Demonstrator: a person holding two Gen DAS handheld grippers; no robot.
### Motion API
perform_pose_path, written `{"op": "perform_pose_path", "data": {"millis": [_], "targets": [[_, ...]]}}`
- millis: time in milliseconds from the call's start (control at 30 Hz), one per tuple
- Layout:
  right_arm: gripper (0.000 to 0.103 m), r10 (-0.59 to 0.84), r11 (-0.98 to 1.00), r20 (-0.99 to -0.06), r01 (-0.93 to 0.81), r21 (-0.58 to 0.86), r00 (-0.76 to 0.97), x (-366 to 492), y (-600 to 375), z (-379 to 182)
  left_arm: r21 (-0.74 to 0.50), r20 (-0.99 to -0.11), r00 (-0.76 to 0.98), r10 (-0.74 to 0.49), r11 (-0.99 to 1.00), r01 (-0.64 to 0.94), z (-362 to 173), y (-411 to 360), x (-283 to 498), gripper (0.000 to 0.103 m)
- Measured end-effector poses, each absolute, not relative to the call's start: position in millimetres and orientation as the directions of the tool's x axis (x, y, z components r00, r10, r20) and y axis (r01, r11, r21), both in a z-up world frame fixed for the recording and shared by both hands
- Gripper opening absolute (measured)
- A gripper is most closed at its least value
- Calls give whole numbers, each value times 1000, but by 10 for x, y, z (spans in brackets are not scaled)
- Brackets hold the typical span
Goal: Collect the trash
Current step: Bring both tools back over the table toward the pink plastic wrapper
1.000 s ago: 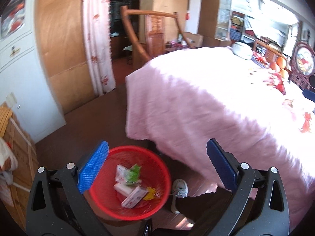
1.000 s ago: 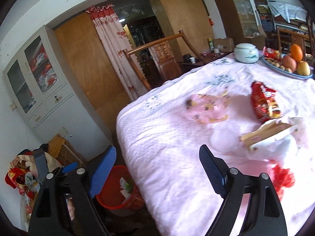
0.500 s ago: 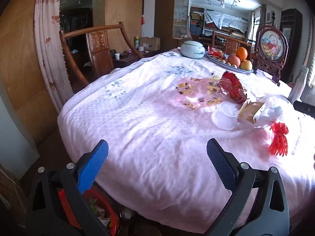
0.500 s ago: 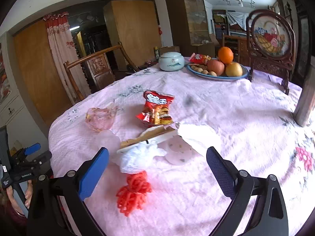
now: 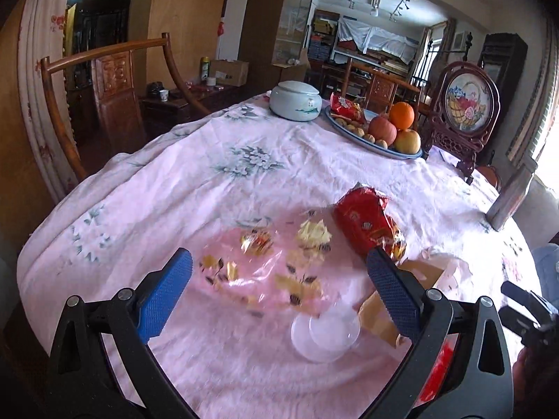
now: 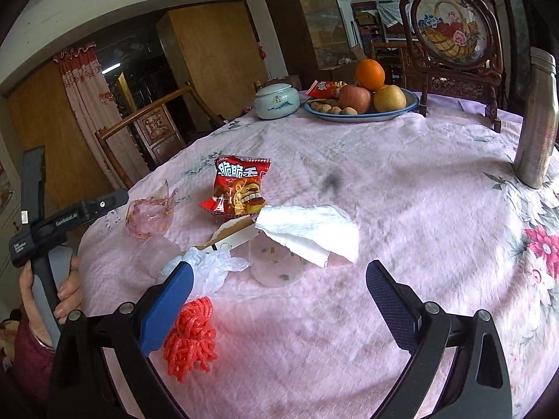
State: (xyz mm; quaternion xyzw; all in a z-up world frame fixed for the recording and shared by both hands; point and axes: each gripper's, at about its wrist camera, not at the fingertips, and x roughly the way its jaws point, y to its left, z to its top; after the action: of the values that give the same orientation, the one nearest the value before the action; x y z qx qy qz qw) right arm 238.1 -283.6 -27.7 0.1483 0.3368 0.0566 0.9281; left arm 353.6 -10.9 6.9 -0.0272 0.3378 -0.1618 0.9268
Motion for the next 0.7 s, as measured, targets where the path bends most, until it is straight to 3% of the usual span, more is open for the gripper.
{"op": "perform_pose_path", "data": {"millis": [333, 500, 700], "targets": [[97, 258, 927, -618, -10, 375, 743, 2408, -2884, -308, -38, -696, 686, -213, 965, 261, -192, -402, 3841, 96], [97, 275, 917, -624, -5, 398, 732, 2423, -2899, -343, 111, -678, 727, -107, 963, 245, -301, -477, 3730, 96], [97, 259, 923, -626, 3, 386, 736, 2416, -2897, -347, 105, -715, 690, -113, 958, 265, -356, -414, 3779, 96]]}}
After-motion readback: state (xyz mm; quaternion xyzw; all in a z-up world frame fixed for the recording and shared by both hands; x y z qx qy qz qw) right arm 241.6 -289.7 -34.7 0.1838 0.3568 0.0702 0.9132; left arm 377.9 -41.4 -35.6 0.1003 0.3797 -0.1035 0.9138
